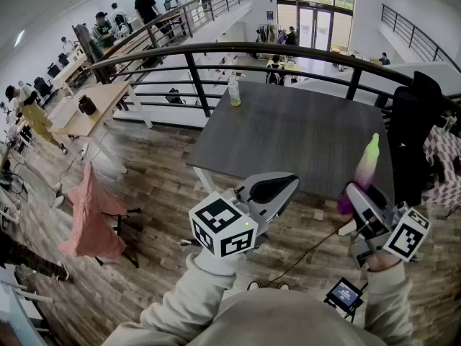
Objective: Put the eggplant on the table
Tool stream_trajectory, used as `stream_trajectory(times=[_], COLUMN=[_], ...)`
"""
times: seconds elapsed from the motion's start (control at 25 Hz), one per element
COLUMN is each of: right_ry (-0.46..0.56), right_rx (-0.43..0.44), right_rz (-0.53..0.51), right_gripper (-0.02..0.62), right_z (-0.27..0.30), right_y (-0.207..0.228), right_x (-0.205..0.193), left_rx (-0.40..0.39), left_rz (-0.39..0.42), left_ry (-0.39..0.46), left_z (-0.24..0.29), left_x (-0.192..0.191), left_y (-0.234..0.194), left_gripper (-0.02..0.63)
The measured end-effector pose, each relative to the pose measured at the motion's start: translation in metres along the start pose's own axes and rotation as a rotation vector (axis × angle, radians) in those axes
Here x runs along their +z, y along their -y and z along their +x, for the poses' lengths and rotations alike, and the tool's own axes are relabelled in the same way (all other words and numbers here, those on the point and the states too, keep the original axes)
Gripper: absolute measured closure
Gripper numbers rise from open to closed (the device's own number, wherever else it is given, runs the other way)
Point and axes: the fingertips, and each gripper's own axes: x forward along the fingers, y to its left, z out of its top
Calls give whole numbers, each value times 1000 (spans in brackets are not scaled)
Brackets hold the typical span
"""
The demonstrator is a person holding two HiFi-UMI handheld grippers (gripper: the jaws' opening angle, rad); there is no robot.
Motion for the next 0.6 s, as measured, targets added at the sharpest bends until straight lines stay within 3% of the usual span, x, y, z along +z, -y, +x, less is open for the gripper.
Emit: stream_trajectory(times=[0.6], right_ry=[3], right_rx=[-6], right_rz=[9], right_gripper=[367], right_z=[-14], right_y=[-6], right_x=[4], left_rx=[-9], left_rz=[29], left_ry=[17], left_z=[0], left_x=[6], left_y=[16], left_gripper=[609])
